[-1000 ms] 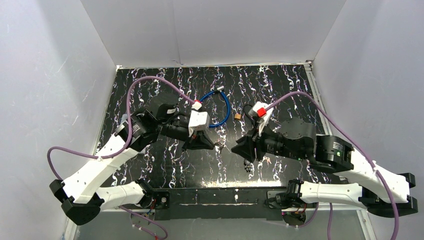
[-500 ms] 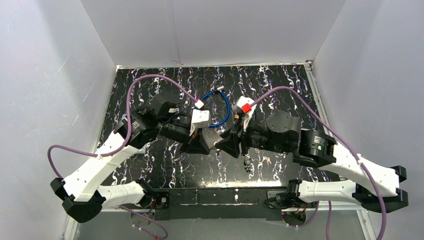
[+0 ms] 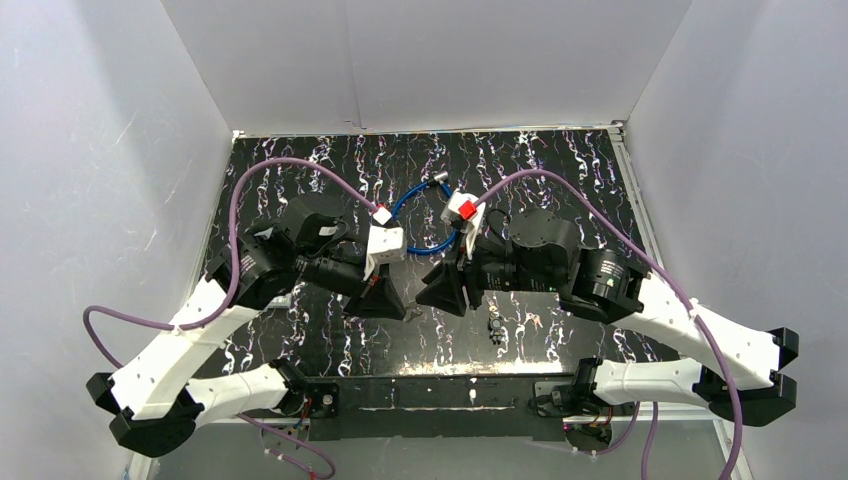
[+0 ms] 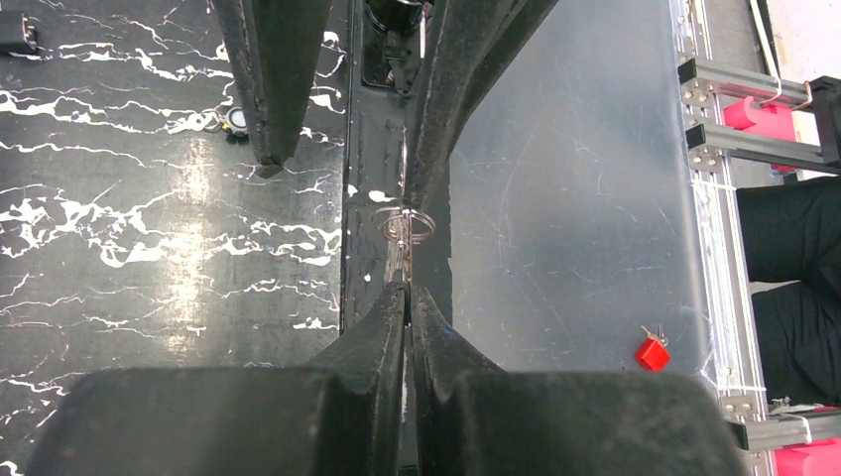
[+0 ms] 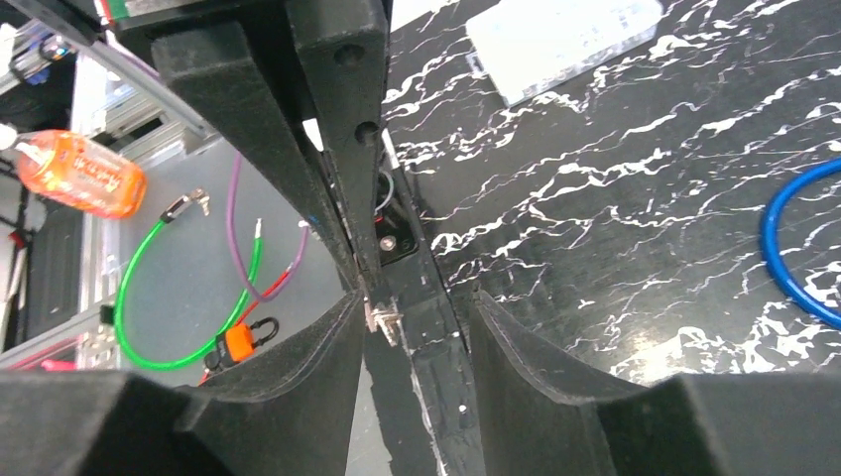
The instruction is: Unlock with the key
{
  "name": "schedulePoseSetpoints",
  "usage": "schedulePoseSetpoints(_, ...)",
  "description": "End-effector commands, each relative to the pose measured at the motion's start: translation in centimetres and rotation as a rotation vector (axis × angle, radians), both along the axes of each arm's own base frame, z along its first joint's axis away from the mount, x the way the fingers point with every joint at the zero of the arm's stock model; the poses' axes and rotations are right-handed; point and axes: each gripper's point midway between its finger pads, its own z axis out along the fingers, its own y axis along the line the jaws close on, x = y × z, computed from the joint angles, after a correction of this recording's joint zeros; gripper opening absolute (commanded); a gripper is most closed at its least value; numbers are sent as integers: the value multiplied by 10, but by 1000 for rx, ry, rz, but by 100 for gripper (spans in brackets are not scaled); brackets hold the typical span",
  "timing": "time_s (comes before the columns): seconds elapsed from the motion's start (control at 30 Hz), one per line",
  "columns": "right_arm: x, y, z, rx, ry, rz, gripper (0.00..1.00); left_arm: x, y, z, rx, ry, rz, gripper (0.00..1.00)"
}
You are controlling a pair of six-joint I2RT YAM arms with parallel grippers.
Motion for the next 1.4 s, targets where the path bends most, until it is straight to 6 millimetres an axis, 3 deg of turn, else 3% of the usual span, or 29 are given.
schedulePoseSetpoints(0.0,-15,4,35,92,4,84,49,-15,5,-1,3,69,-25,0)
schedulePoseSetpoints(0.4,-20,9,22,59,31,126,45,-12,4,-3,40,88,-32,0)
schedulePoseSetpoints(1.0,-8,16,-7,-6,49,73,20,-6,2,2,41,42,-37,0)
schedulePoseSetpoints(1.2,-13,12,-15,-32,62,93,20,-4,3,2,45,26,-32,0)
schedulePoseSetpoints(1.37,-15,8,-19,-41,69,92,2,-1,2,5,43,8,-26,0)
